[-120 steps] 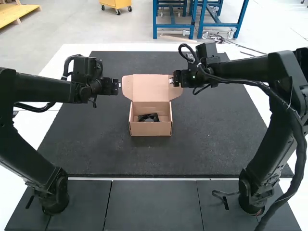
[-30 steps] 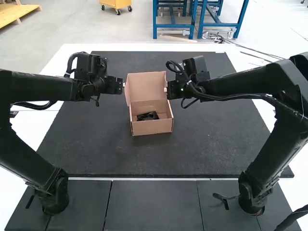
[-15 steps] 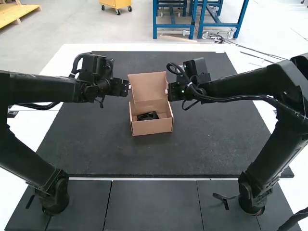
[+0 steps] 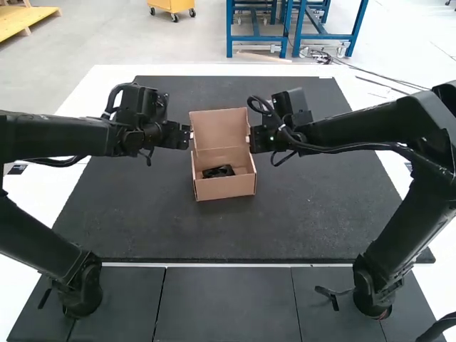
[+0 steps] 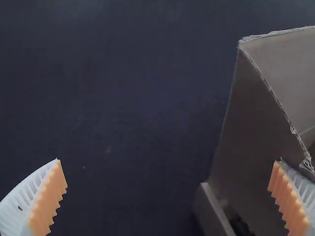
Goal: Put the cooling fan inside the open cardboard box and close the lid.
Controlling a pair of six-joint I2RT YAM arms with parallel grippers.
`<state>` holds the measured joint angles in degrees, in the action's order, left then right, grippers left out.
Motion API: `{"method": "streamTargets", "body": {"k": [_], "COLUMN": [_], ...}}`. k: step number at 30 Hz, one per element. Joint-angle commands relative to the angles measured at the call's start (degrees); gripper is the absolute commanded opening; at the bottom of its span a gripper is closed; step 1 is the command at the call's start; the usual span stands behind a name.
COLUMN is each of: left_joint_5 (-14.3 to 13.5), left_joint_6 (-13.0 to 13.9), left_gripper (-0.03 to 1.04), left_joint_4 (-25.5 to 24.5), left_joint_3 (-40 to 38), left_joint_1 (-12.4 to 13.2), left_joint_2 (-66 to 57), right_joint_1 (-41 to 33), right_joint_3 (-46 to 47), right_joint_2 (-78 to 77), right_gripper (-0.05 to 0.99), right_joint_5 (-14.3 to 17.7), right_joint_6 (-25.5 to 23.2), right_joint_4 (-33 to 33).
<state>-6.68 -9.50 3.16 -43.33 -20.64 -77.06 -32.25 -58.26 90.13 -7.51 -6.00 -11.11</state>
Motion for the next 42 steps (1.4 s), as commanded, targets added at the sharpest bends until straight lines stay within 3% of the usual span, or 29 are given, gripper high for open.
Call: {"method": "streamTargets", "body": {"k": [1, 15, 29, 42], "left_joint_5": [-0.3, -0.1, 1.3, 1.3], "left_joint_6": [-0.3, -0.3, -0.6, -0.1], "left_gripper": [0.97, 0.97, 0.97, 0.97], "left_joint_4": [0.3, 0.8, -0.2, -1.0], "left_joint_3": [1.0, 2.8, 3.6, 7.0], "left_joint_1": [-0.6, -0.8, -3.1, -3.1], "left_joint_2": [2.3, 3.3, 4.1, 7.5], "right_joint_1": [-1.2, -1.2, -1.6, -1.8], "right_joint_3": [1.0, 1.4, 2.7, 7.0], "right_joint_2": [-1.1, -1.2, -2.9, -4.2], "right_gripper": [-0.02, -0.02, -0.02, -0.02], "right_joint_5": [-0.8, 0.0, 1.4, 1.3], "right_joint_6": [-0.2, -0.2, -0.3, -0.2], "right_joint_4": [1.2, 3.2, 5.2, 3.7]}}
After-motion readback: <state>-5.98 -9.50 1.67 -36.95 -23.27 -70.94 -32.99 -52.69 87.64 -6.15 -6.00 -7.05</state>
